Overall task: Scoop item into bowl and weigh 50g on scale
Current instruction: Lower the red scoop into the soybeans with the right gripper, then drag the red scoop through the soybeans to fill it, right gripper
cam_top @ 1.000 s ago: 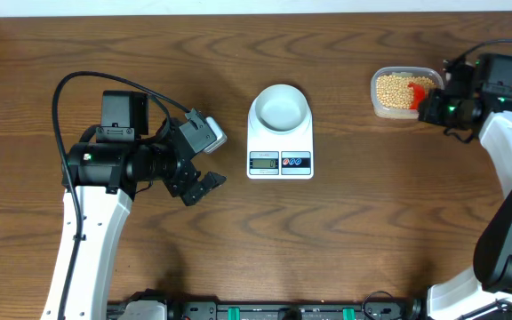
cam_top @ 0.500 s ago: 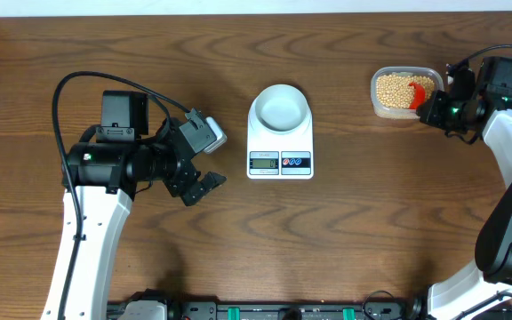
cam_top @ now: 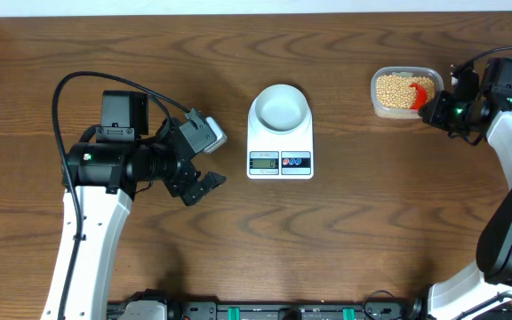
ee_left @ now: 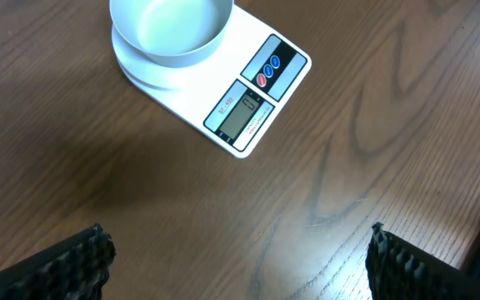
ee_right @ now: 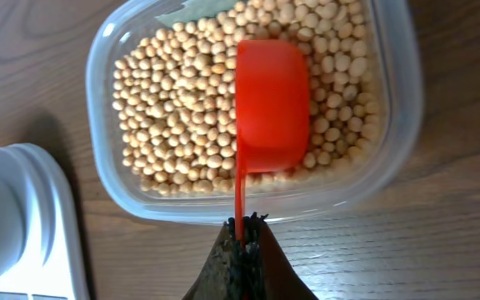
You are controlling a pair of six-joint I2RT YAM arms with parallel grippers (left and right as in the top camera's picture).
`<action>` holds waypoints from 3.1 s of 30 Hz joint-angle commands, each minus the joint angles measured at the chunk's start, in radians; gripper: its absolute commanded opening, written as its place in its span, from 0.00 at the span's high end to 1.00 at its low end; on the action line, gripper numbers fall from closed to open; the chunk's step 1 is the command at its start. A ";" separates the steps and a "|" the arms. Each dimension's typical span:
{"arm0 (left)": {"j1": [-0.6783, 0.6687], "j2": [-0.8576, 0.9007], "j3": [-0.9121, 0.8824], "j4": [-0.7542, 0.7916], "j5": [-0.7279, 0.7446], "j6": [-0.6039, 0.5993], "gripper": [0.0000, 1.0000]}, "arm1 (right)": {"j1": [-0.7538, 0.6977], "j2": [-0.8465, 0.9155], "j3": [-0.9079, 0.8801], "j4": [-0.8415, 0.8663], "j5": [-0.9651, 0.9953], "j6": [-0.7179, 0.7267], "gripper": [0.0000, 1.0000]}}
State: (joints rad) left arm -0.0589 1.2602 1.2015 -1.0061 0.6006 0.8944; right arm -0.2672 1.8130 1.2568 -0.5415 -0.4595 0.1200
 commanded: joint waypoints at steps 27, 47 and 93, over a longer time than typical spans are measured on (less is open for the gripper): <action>0.005 -0.006 0.027 -0.002 0.017 -0.001 0.01 | -0.043 0.036 0.005 0.013 -0.134 0.025 0.99; 0.005 -0.006 0.027 -0.002 0.017 -0.001 0.01 | -0.056 0.039 0.005 0.025 -0.214 0.025 0.99; 0.005 -0.006 0.027 -0.002 0.017 -0.001 0.01 | -0.100 0.180 -0.014 0.040 -0.394 0.014 0.99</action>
State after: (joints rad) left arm -0.0589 1.2602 1.2015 -1.0061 0.6006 0.8944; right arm -0.3683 1.9530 1.2552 -0.4927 -0.8536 0.1333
